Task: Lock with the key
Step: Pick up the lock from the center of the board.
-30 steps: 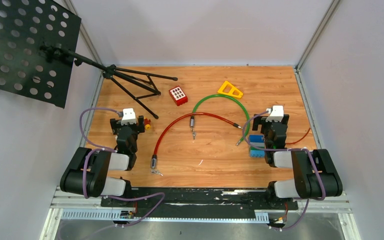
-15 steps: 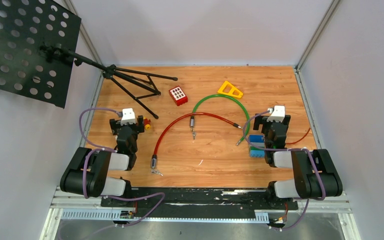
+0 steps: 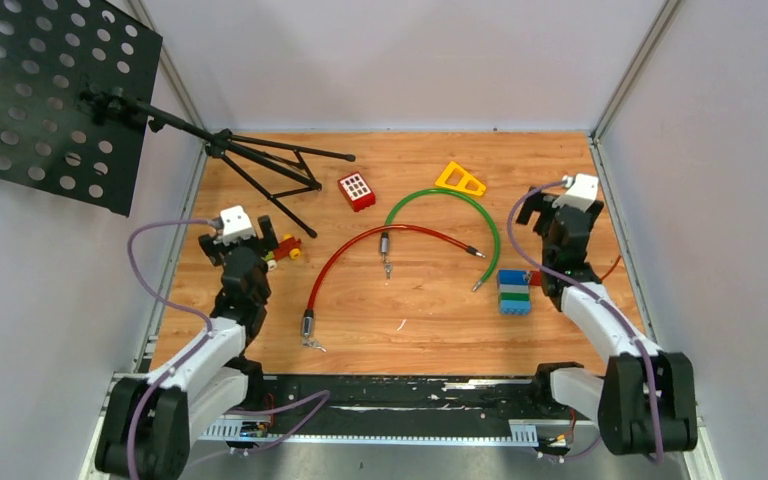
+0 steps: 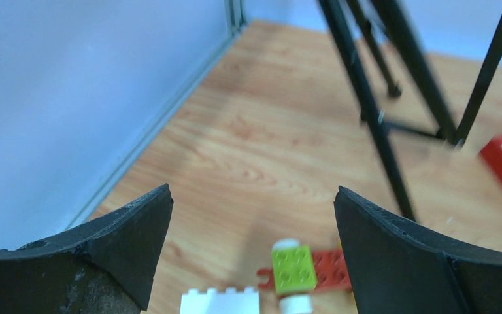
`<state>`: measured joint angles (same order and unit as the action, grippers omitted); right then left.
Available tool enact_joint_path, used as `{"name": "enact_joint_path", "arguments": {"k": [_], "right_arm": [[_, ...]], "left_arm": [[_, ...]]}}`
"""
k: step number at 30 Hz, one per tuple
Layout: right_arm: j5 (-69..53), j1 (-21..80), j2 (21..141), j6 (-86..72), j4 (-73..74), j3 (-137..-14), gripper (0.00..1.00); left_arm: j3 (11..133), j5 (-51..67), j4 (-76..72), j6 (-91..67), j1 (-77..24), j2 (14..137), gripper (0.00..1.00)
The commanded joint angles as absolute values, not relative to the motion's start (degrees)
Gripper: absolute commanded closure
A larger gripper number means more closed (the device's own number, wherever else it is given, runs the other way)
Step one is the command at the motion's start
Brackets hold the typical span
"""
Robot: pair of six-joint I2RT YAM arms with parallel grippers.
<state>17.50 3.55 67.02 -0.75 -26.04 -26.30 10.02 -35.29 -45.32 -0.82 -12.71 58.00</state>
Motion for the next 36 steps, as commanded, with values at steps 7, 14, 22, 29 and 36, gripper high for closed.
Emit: {"name": "enact_joint_path", "arguments": {"k": [7,14,22,29,36], "right_arm": [[14.72,3.25,58.71,-20.03,15.41,-42.03,0.00],[6.75,3.12,55.15,-21.16,25.44,-44.34,0.00],[-14.53,3.28,53.07,-22.98,22.16,-40.33,0.00],[-24.22,6.38,54.31,-32.40,16.83,-38.65,0.03],[-14.68,22.99,52.71,-45.92,11.27,-39.80,0.03]], "left_arm": [[30.18,-30.91,6.51,-22.44,-13.10,40.89,0.00],[41.27,-19.94,20.41,-29.33,-13.01,47.25,0.00],[41.82,-5.54,20.64,-23.27,-16.25,51.85,0.01],[45.04,-14.47,20.93,-20.15,-30.22,62.94,0.03],[43.81,-15.93,14.83,-18.40,-30.31,68.44,0.03]]}}
